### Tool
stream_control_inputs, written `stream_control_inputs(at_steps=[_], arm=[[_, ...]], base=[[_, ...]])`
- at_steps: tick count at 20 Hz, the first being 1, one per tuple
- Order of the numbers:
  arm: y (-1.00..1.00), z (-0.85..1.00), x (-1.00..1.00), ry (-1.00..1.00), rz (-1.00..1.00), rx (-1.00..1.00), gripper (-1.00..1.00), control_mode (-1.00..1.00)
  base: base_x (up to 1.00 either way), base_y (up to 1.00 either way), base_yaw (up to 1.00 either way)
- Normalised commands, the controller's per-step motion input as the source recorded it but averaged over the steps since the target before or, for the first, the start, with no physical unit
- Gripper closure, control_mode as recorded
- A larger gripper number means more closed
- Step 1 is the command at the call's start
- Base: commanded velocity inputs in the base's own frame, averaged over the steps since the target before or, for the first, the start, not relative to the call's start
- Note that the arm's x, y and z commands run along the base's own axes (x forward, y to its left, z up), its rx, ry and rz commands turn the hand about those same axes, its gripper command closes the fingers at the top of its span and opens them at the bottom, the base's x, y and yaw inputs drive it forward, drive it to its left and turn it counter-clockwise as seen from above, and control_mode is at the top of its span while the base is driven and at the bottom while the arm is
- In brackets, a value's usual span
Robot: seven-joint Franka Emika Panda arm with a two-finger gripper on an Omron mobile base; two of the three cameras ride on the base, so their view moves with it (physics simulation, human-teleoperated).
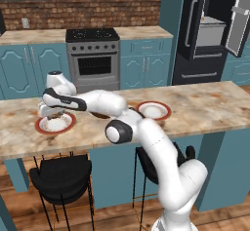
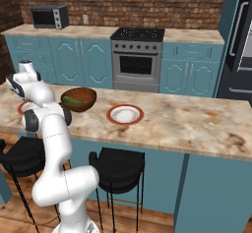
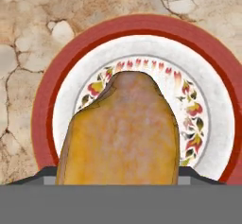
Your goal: Pick the chicken drumstick and cucumber from their plates and place them in the bowl. Then put the bowl in the fridge.
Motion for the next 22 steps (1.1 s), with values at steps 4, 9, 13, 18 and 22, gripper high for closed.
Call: stream_control_inputs(at_steps=[4, 9, 13, 18, 22], arm=[[-0.41, 0.51, -0.4, 0.0, 0.1, 0.0, 1.0, -1.0], [-0.5, 0.52, -0.34, 0.0, 0.02, -0.01, 1.0, -1.0], [-0.6, 0.46, -0.31, 0.0, 0.0, 0.0, 1.0, -1.0], [-0.7, 0.37, -0.25, 0.0, 0.0, 0.0, 1.0, -1.0], [-0.7, 0.38, -0.27, 0.01, 0.0, 0.0, 1.0, -1.0]], base=[[0.0, 0.0, 0.0], [0.0, 0.0, 0.0], [0.0, 0.0, 0.0], [0.0, 0.0, 0.0], [0.0, 0.0, 0.0]])
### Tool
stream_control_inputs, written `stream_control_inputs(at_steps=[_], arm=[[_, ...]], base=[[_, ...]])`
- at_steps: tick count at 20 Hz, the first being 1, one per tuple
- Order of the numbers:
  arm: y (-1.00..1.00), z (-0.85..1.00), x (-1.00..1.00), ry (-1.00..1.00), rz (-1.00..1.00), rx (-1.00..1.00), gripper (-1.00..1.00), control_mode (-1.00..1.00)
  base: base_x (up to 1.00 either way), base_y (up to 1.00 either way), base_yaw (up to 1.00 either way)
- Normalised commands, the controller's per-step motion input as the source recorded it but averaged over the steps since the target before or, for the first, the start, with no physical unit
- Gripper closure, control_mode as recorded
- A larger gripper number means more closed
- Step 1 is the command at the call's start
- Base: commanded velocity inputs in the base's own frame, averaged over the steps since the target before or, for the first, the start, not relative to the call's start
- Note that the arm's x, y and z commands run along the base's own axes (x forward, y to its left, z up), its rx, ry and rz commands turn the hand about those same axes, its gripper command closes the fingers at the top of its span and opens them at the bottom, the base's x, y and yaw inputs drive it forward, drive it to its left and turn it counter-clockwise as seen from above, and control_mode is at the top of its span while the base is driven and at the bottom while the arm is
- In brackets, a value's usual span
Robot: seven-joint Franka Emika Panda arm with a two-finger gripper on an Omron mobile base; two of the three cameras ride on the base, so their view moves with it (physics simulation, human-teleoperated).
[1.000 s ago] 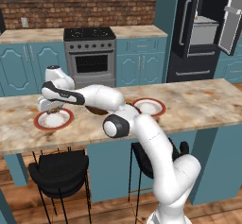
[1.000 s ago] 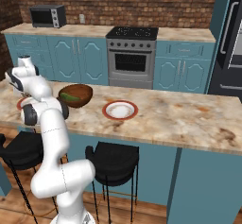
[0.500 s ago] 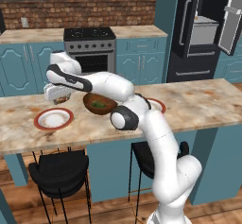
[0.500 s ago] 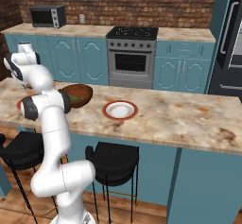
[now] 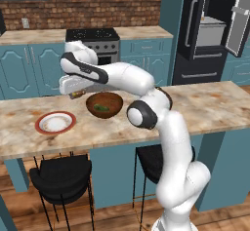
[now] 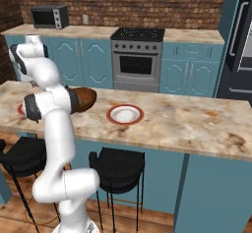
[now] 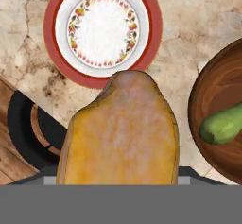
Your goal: Pick the chicken drumstick and cucumber from their plates and place them in the bowl. Then put the bowl in the fridge.
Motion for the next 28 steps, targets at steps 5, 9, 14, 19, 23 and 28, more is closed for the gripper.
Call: stream_control_inputs(at_steps=[5, 9, 14, 19, 23, 28], arm=[[-0.71, 0.2, -0.31, 0.01, -0.01, 0.0, 1.0, -1.0], [-0.77, -0.08, -0.05, 0.0, -0.1, 0.0, 1.0, -1.0], [-0.66, -0.33, 0.0, 0.0, -0.09, 0.02, 1.0, -1.0], [-0.43, -0.46, 0.15, 0.0, -0.02, 0.0, 1.0, -1.0], [-0.21, -0.28, 0.54, 0.0, 0.0, 0.0, 1.0, -1.0], [-0.04, -0.05, 0.63, 0.04, 0.03, 0.0, 1.0, -1.0]], base=[[0.0, 0.0, 0.0], [0.0, 0.0, 0.0], [0.0, 0.0, 0.0], [0.0, 0.0, 0.0], [0.0, 0.0, 0.0], [0.0, 0.0, 0.0]])
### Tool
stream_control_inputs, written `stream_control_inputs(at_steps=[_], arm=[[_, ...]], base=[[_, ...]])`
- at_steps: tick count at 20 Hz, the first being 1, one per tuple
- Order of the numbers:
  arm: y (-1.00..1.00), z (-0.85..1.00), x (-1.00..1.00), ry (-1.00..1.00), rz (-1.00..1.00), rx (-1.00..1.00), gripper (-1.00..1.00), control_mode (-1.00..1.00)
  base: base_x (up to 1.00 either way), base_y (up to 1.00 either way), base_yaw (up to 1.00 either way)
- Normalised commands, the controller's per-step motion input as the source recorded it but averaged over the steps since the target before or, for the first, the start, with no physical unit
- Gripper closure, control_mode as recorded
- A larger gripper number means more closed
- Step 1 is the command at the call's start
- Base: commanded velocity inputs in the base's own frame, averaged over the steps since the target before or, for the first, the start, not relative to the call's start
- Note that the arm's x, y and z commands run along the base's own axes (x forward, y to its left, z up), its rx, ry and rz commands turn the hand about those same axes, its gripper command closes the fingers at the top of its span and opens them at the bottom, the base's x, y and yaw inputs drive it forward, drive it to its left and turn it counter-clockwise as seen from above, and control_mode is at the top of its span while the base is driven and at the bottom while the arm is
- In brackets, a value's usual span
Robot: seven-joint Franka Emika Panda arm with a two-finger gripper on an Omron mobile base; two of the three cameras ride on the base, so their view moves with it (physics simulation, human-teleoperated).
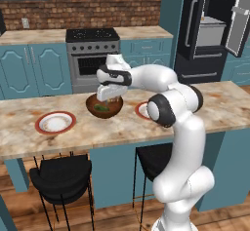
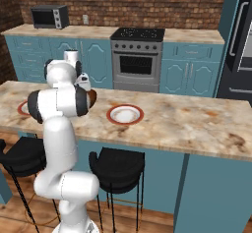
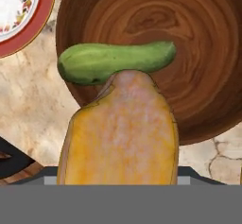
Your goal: Pick the chicken drumstick and cucumber from their plates and place them in the bowl. Then put the bowl in the fridge.
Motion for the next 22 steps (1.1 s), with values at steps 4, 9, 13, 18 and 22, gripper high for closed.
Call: stream_control_inputs(at_steps=[4, 9, 13, 18, 22], arm=[[0.02, -0.12, 0.53, 0.0, 0.01, 0.0, 1.0, -1.0], [0.05, -0.25, 0.53, -0.01, 0.0, 0.0, 1.0, -1.0], [0.1, -0.25, 0.21, 0.0, -0.02, 0.0, 1.0, -1.0], [0.01, -0.2, 0.14, 0.03, -0.02, -0.02, 1.0, -1.0], [0.0, -0.28, 0.25, 0.06, -0.02, -0.02, 1.0, -1.0]], base=[[0.0, 0.0, 0.0], [0.0, 0.0, 0.0], [0.0, 0.0, 0.0], [0.0, 0.0, 0.0], [0.0, 0.0, 0.0]])
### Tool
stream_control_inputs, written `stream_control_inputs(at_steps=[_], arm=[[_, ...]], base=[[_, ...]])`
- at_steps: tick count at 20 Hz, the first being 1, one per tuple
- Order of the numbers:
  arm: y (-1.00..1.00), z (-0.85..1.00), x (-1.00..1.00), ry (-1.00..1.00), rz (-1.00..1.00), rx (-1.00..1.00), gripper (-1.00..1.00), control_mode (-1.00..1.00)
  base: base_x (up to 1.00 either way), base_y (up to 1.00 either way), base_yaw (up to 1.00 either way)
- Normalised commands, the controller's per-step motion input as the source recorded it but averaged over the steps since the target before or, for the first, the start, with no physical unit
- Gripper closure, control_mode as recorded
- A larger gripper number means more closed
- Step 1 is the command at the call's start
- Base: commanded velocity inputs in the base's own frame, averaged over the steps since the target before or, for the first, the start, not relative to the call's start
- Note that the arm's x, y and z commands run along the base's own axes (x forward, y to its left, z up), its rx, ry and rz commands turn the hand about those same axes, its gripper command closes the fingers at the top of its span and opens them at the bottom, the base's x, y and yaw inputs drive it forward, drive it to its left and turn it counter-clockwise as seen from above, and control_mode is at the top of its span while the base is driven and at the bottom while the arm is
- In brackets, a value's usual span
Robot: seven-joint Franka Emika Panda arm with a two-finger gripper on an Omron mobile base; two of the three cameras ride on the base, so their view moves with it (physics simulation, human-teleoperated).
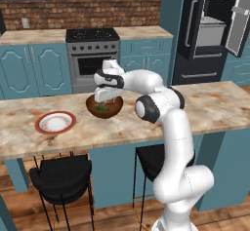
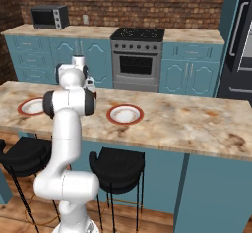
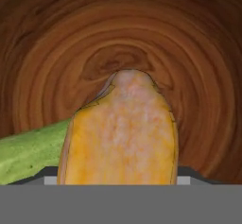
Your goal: Pick the chicken drumstick and cucumber from their plates and place them in the bowl. Then put the bowl in the fridge.
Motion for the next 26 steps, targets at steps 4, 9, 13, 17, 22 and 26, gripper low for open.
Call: stream_control_inputs(at_steps=[4, 9, 13, 17, 22, 26], arm=[[0.0, -0.23, 0.14, 0.02, 0.0, 0.0, 1.0, -1.0], [0.0, -0.2, 0.09, 0.04, 0.0, 0.0, -1.0, -1.0], [-0.02, 0.05, 0.01, 0.03, 0.0, 0.0, -1.0, -1.0], [-0.06, 0.19, 0.0, 0.02, 0.0, -0.01, -1.0, -1.0], [0.0, 0.26, -0.03, 0.0, 0.0, 0.0, -1.0, -1.0], [-0.13, 0.37, -0.26, 0.0, -0.07, 0.0, -1.0, -1.0]], base=[[0.0, 0.0, 0.0], [0.0, 0.0, 0.0], [0.0, 0.0, 0.0], [0.0, 0.0, 0.0], [0.0, 0.0, 0.0], [0.0, 0.0, 0.0]])
